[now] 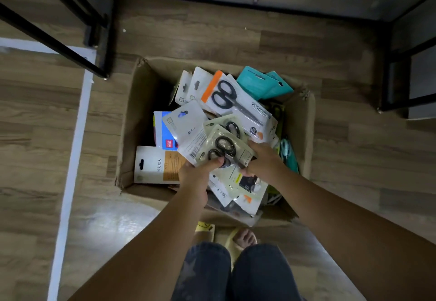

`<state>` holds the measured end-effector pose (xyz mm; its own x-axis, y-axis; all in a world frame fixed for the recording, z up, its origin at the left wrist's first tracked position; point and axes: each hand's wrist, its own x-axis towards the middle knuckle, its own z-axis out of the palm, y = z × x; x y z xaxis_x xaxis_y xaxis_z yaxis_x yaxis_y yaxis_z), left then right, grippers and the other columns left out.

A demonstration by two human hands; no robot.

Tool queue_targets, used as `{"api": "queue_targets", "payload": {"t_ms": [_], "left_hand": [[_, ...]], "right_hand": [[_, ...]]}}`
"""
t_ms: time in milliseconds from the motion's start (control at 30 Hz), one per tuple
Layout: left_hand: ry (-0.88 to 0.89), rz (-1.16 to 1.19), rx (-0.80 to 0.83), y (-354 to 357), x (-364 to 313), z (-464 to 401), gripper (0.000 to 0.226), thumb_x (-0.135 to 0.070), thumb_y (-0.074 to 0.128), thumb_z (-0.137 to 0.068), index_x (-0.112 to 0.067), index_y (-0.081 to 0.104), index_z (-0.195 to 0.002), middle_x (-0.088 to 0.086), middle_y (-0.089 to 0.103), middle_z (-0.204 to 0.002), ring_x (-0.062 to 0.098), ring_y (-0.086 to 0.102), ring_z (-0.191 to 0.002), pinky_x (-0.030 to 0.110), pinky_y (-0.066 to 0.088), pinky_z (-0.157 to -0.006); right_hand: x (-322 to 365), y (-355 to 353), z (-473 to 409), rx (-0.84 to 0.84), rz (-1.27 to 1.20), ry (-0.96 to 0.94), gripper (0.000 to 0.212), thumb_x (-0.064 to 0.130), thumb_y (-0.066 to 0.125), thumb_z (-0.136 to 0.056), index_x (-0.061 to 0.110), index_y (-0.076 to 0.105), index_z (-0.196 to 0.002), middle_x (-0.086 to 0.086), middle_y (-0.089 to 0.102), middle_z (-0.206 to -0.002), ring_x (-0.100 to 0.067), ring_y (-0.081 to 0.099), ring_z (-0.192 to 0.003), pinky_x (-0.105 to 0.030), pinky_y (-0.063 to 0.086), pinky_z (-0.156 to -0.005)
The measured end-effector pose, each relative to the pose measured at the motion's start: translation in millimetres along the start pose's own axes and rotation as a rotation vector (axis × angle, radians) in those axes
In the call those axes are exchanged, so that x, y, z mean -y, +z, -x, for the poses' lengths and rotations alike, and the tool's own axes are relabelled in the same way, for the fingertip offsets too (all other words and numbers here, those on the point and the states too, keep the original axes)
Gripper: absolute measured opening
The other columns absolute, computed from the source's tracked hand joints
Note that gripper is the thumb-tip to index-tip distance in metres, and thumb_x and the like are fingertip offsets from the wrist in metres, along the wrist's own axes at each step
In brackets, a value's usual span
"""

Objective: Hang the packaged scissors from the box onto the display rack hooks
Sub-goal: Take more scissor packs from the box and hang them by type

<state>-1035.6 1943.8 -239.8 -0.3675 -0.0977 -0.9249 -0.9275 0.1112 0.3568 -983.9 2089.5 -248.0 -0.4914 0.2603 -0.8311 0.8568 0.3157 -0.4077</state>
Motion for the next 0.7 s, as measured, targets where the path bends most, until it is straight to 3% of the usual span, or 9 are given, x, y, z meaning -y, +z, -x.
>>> {"api": "queue_targets", "payload": {"t_ms": [133, 267, 433, 533, 700], "left_hand": [[0.027, 0.054, -0.028, -9.5, -11.6, 32.5, 0.07, -0.004, 0.084, -0.062, -0.008, 0.054, -0.125, 0.011, 0.067, -0.109, 0.033, 0.063, -0.101, 0.051, 0.048, -0.095], [0.051, 0.072, -0.058, -24.1, -24.1, 65.3, 0.06, -0.004, 0.083, -0.064, -0.011, 0.057, -0.118, 0.01, 0.069, -0.101, 0.033, 0.066, -0.089, 0.052, 0.054, -0.082], [0.092, 0.147, -0.108, -46.6, -41.9, 102.6, 0.066, -0.004, 0.082, -0.065, -0.012, 0.051, -0.123, 0.007, 0.066, -0.103, 0.03, 0.065, -0.092, 0.053, 0.053, -0.085], [0.105, 0.159, -0.086, -60.0, -48.6, 122.8, 0.06, -0.003, 0.08, -0.066, -0.016, 0.054, -0.119, 0.006, 0.067, -0.104, 0.024, 0.065, -0.087, 0.042, 0.055, -0.078], [0.13, 0.265, 0.0, -71.2, -67.6, 171.1, 0.06, -0.001, 0.079, -0.064, -0.019, 0.057, -0.117, 0.005, 0.069, -0.102, 0.022, 0.067, -0.084, 0.034, 0.054, -0.051]], "right_hand": [[8.3, -9.4, 31.8, 0.009, 0.024, -0.014, 0.058, 0.017, 0.072, -0.077, 0.021, 0.048, -0.131, -0.01, 0.047, -0.135, -0.031, 0.043, -0.126, -0.047, 0.038, -0.102], [14.7, -22.9, 65.2, -0.045, -0.068, 0.006, 0.067, 0.01, 0.071, -0.079, 0.023, 0.042, -0.138, -0.003, 0.042, -0.141, -0.025, 0.042, -0.128, -0.037, 0.039, -0.101], [25.3, -38.7, 105.3, -0.072, -0.199, 0.006, 0.065, 0.009, 0.071, -0.079, 0.022, 0.045, -0.136, -0.005, 0.045, -0.138, -0.023, 0.047, -0.121, -0.031, 0.043, -0.093], [32.4, -47.6, 123.4, -0.088, -0.282, 0.016, 0.062, 0.008, 0.073, -0.078, 0.02, 0.048, -0.134, -0.004, 0.046, -0.138, -0.021, 0.046, -0.121, -0.025, 0.039, -0.087], [54.5, -66.7, 159.7, -0.12, -0.384, 0.047, 0.061, 0.007, 0.074, -0.076, 0.014, 0.05, -0.132, -0.008, 0.049, -0.136, -0.023, 0.05, -0.12, -0.034, 0.043, -0.099]]}}
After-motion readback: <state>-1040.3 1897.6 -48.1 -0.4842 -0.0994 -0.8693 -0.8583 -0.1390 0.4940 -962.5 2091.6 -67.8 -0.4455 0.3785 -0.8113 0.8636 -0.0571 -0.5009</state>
